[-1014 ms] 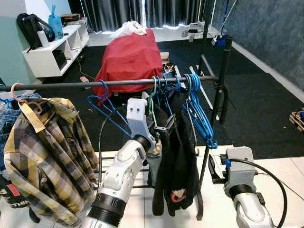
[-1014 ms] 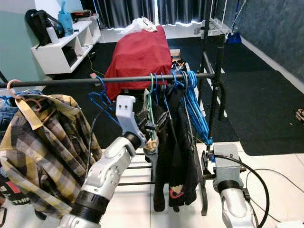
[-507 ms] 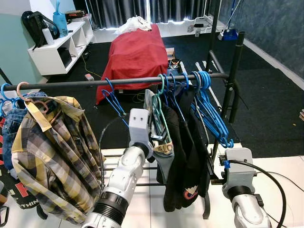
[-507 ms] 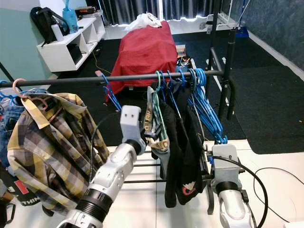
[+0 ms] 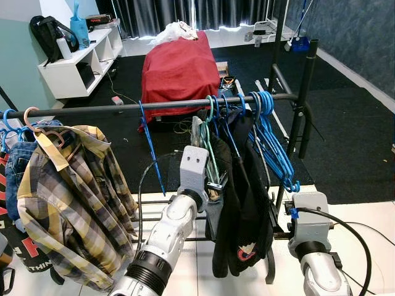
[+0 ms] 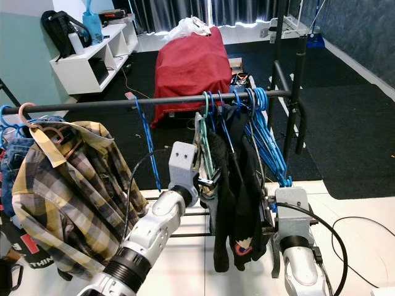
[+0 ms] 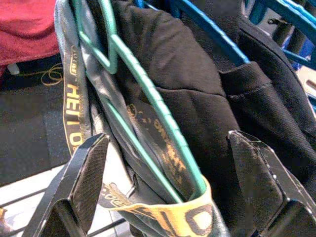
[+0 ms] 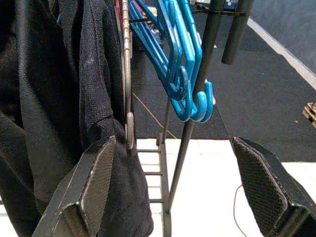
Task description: Hang hanger
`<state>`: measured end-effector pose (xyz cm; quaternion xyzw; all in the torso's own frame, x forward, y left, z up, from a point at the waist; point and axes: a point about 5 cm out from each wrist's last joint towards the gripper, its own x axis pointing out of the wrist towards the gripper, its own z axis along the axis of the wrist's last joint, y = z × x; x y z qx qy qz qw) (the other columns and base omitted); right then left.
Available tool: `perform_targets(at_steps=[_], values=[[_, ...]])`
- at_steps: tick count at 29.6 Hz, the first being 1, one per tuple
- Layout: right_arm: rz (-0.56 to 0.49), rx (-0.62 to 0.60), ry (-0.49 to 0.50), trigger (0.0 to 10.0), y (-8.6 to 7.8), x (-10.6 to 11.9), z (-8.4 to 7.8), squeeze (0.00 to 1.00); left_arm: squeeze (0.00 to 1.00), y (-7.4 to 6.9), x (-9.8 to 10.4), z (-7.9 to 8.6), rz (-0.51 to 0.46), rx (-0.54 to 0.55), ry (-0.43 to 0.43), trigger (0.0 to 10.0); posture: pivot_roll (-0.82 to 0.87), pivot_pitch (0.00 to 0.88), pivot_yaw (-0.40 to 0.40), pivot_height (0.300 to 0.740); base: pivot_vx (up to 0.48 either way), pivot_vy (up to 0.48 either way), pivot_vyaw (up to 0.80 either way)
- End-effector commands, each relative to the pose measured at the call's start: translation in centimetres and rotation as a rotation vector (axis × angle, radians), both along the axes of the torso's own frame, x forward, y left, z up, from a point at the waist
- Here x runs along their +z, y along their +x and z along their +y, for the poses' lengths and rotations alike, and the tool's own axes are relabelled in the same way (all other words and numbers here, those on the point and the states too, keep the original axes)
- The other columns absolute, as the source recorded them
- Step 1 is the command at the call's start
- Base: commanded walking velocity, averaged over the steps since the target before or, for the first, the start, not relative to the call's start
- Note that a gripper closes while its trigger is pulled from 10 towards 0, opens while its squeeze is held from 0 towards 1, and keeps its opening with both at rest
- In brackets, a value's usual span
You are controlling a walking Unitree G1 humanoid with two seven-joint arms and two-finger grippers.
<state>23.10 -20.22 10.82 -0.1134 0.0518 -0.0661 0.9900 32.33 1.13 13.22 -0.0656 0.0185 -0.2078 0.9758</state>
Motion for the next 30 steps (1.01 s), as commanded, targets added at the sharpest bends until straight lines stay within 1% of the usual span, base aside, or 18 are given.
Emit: perform_targets(at_steps=[1,2,4,9,10,11,12,23,29,30], values=[[0.004,0.0,0.003,10.0,-0.1,0.0,0.3,0.0,0.0,-1.0,1.6,-4.7,0.018,-0.079,-0.075,10.0,-0.23,0.061,0.104,0.74,0.0,0.0,0.0],[0.004,0.0,0.003,10.0,-0.1,0.0,0.3,0.0,0.0,-1.0,1.6,-4.7,0.018,-0.079,-0.075,10.0,-0.23,0.061,0.104,0.74,0.0,0.0,0.0],[0.003,-0.002,0.003,10.0,-0.1,0.1,0.3,0.0,0.0,-1.0,0.8,-4.6,0.046,-0.065,-0.034,10.0,-0.23,0.064,0.106,0.74,0.0,0.0,0.0],[0.001,-0.005,0.003,10.0,-0.2,0.1,0.3,0.0,0.0,-0.7,-0.1,-4.1,0.081,-0.031,0.002,10.0,-0.24,0.065,0.11,0.74,0.0,0.0,0.0],[0.0,-0.008,0.003,10.0,-0.2,0.1,0.4,0.0,0.0,-0.5,-0.4,-3.8,0.092,-0.016,0.014,8.2,-0.24,0.066,0.112,0.74,0.0,0.0,0.0],[0.0,-0.008,0.003,10.0,-0.2,0.1,0.4,0.0,0.0,-0.5,-0.4,-3.8,0.092,-0.016,0.014,8.2,-0.24,0.066,0.112,0.74,0.0,0.0,0.0],[-0.001,-0.01,0.004,10.0,-0.2,0.2,0.4,0.0,0.0,-0.4,-0.5,-3.6,0.098,-0.012,0.023,0.0,-0.24,0.066,0.113,0.74,0.0,0.0,0.0],[-0.005,-0.018,0.009,10.0,-0.3,0.3,0.5,0.0,0.0,-0.2,-0.5,-3.5,0.088,-0.023,0.043,0.0,-0.25,0.071,0.118,0.74,0.0,0.0,0.0],[-0.005,-0.019,0.011,10.0,-0.4,0.3,0.5,0.0,0.0,-0.1,-0.2,-3.6,0.072,-0.029,0.047,0.0,-0.25,0.073,0.12,0.74,0.0,0.0,0.0],[-0.005,-0.02,0.012,10.0,-0.4,0.3,0.6,0.0,0.0,0.2,0.1,-3.4,0.048,-0.029,0.052,0.0,-0.24,0.071,0.121,0.74,0.0,0.0,0.0]])
